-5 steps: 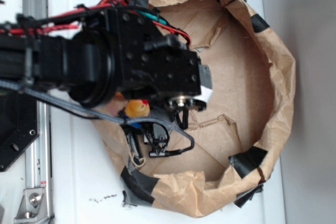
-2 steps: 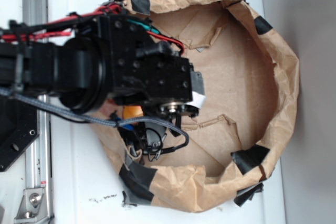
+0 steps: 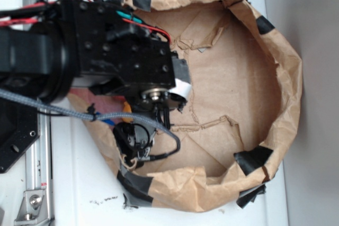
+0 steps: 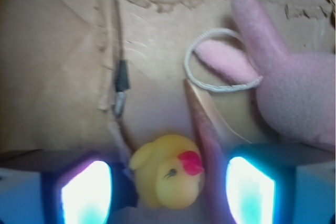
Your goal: Grab the yellow duck.
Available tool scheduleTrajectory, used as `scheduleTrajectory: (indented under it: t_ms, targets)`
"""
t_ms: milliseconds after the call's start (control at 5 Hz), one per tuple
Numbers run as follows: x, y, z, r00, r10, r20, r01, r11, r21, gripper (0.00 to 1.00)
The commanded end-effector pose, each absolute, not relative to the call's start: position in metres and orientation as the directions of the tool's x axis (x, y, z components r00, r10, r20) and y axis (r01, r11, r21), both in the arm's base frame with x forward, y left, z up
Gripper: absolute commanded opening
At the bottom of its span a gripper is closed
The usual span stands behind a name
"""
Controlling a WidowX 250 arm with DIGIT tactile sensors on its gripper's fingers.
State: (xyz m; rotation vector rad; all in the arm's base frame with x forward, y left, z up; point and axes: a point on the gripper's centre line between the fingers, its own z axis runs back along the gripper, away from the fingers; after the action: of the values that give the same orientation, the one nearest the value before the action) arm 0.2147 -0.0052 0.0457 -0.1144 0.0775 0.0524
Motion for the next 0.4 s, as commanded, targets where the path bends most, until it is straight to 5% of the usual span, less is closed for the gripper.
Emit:
scheduleTrajectory:
  t_ms: [0,200]
  targets:
    - [0.2189,-0.0159,0.0628,0.979,0.202,0.023,-0.196,0.970,-0.146,1.00]
    - [0.2193,-0.0221,0.0619,0.948,0.314,0.049,-0.302,0.939,-0.165,1.00]
